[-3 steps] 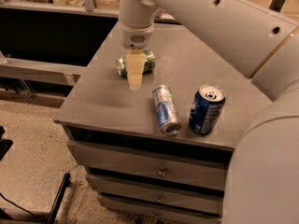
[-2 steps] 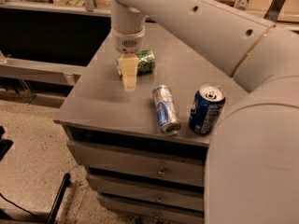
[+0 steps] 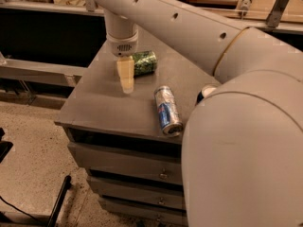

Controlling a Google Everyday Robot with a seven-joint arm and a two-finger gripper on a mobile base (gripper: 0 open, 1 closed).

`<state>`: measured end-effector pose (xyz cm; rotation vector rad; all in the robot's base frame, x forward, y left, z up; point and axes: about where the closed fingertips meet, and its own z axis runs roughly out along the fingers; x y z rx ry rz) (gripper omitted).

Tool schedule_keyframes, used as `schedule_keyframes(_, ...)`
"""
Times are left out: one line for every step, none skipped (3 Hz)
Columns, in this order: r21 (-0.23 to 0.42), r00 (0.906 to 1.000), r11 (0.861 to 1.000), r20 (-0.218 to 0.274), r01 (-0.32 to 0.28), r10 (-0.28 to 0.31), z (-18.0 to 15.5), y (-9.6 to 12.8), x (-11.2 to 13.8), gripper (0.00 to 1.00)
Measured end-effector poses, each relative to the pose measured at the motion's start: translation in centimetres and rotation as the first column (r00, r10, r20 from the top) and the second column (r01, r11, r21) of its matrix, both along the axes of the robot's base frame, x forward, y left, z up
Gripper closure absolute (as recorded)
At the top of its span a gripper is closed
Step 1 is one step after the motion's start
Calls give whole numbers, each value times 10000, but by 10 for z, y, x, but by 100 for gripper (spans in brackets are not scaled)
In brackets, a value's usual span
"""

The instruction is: Place green can upright

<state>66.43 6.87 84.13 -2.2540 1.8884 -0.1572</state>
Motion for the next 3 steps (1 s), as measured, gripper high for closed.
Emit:
schedule_keyframes(6,10000,10000,-3,-11,11,-2,1,1,18)
schedule_keyframes(10,10000,10000,-7,-17,17,-4,2,1,41)
schedule_keyframes(11,10000,10000,-8,-20,20,-3,2,2,64)
